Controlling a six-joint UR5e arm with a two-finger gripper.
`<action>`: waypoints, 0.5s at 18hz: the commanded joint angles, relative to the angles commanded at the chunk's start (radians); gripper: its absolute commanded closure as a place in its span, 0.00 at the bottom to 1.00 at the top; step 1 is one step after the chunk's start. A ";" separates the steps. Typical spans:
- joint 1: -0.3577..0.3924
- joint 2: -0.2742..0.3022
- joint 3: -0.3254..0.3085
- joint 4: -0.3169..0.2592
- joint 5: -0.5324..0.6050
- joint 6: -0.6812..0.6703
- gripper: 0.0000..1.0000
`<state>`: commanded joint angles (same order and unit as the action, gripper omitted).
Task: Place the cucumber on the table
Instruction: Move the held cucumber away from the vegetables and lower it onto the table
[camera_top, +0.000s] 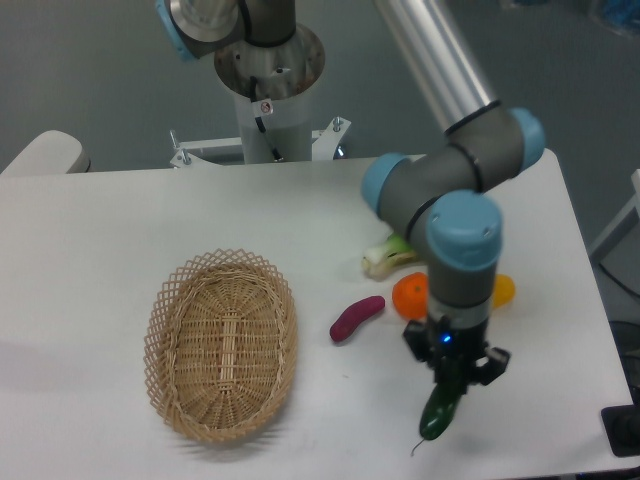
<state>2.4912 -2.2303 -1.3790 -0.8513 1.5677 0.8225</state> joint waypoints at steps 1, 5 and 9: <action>-0.011 -0.014 -0.002 0.000 0.009 -0.002 0.74; -0.026 -0.023 -0.046 0.008 0.084 0.058 0.74; -0.035 -0.023 -0.064 0.008 0.086 0.067 0.74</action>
<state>2.4559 -2.2534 -1.4434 -0.8437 1.6536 0.8897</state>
